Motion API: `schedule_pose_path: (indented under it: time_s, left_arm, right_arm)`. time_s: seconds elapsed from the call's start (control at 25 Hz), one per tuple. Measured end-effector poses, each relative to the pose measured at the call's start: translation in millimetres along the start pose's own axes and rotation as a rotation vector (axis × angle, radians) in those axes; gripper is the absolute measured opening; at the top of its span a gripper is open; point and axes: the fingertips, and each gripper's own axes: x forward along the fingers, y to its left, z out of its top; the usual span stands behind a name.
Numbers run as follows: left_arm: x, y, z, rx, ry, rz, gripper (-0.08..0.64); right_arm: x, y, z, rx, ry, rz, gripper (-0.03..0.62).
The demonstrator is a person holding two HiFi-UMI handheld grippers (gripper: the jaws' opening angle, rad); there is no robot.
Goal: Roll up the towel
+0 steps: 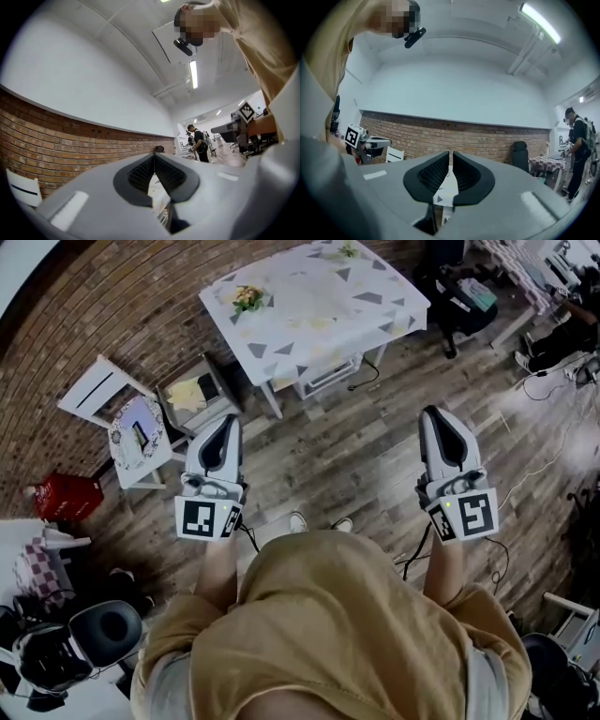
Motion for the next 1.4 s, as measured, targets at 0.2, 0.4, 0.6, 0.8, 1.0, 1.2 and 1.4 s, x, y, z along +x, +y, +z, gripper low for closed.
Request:
schedule_pose_path:
  time_s: [0.2, 0.4, 0.6, 0.8, 1.0, 1.2, 1.4]
  left_arm:
    - [0.7, -5.0, 4.9, 0.007, -0.025, -0.023, 0.074]
    - [5.8, -14.9, 10.7, 0.049, -0.034, -0.027, 0.208]
    - [10.4, -27.2, 9.4, 0.073, 0.015, -0.016, 0.495]
    - [7.5, -49.7, -4.1, 0.078, 0.042, -0.039, 0.565]
    - [15.9, -80.7, -11.8, 0.112, 0.063, -0.069, 0.569]
    - [28.7, -83.2, -13.1, 0.113, 0.089, -0.075, 0.569]
    - [58.4, -85.0, -46.4, 0.053, 0.146, -0.089, 0.569]
  right_arm:
    - [-25.8, -14.4, -13.2, -0.032, 0.057, -0.053, 0.015]
    - [-51.5, -37.0, -17.3, -0.111, 0.093, -0.093, 0.166]
    - [-77.9, -71.1, -30.9, -0.2, 0.146, -0.146, 0.42]
    - [-105.2, -97.2, -41.7, -0.195, 0.138, -0.203, 0.459]
    - [-123.7, -102.4, -59.8, -0.129, 0.156, -0.194, 0.459]
    - [-114.4, -98.0, -80.9, -0.124, 0.196, -0.151, 0.457]
    - [-80.0, -99.4, -98.8, -0.14, 0.239, -0.104, 0.457]
